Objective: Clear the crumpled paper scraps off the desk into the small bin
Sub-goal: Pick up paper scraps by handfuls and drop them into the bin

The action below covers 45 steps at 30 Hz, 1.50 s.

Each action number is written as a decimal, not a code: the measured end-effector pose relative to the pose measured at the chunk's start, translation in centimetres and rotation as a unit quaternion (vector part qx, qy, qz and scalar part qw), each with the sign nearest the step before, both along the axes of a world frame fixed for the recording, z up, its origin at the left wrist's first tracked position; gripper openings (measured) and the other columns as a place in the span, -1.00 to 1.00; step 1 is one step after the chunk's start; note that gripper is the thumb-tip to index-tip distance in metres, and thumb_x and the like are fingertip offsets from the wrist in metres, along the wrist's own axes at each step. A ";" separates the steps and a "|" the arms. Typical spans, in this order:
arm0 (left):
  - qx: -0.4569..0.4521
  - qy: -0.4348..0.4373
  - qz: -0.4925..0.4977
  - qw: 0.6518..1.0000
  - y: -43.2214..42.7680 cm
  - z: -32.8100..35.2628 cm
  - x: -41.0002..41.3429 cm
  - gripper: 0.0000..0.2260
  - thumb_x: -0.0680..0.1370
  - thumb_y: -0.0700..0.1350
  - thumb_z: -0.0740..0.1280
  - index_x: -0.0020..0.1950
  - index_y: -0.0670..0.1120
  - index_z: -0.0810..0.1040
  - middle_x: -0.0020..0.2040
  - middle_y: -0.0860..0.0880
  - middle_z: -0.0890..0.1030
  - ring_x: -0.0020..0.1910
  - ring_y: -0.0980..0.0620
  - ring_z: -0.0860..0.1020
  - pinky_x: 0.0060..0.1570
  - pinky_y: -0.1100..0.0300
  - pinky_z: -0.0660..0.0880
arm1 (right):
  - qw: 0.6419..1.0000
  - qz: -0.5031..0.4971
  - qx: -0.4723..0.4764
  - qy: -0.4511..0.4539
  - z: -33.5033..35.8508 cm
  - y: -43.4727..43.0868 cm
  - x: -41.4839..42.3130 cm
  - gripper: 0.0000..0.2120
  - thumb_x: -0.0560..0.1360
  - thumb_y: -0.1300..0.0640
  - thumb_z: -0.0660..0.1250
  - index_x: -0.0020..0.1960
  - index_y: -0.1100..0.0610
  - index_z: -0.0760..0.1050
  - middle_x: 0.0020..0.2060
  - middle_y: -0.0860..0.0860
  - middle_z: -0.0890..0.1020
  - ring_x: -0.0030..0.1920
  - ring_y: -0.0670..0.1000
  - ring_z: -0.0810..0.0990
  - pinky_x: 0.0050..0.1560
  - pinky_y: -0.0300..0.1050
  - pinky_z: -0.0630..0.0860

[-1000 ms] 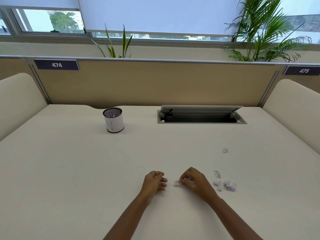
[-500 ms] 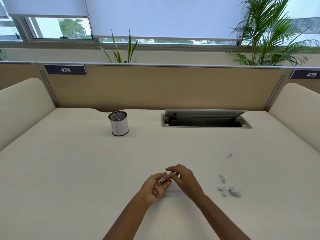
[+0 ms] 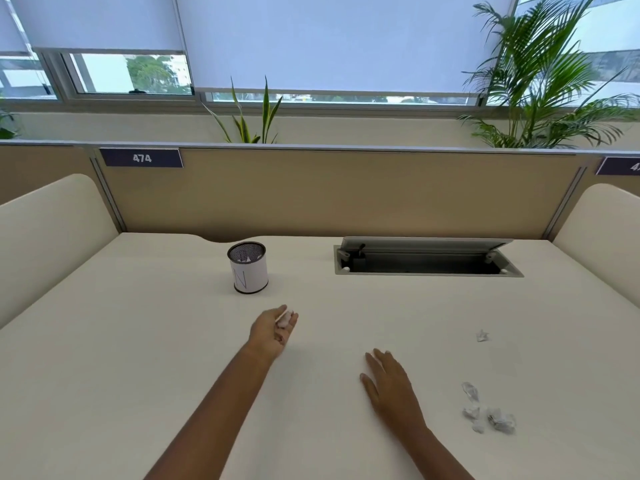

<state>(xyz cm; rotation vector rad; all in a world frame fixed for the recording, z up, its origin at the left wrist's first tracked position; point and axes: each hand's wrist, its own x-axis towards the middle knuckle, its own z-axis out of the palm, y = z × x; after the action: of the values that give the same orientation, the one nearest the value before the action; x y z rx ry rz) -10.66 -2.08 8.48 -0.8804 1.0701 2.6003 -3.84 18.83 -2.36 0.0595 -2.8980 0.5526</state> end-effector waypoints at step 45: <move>-0.793 0.251 -0.318 0.455 9.3 -8.3 1.9 -0.53 0.33 0.05 0.05 -0.02 -0.01 0.69 0.03 -0.09 0.70 0.03 -0.02 0.67 -0.12 0.16 0.61 | 0.999 -0.012 0.038 0.033 -0.2 0.6 -1.8 -0.45 0.57 -0.13 -0.20 0.11 0.02 0.53 0.07 -0.05 0.65 0.15 -0.09 0.53 0.24 -0.38 0.26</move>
<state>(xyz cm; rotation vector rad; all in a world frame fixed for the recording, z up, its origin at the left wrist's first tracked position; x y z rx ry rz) -8.73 7.20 0.18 0.3853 3.0843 0.4942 -5.65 19.43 -2.59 0.0512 -2.8513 0.4283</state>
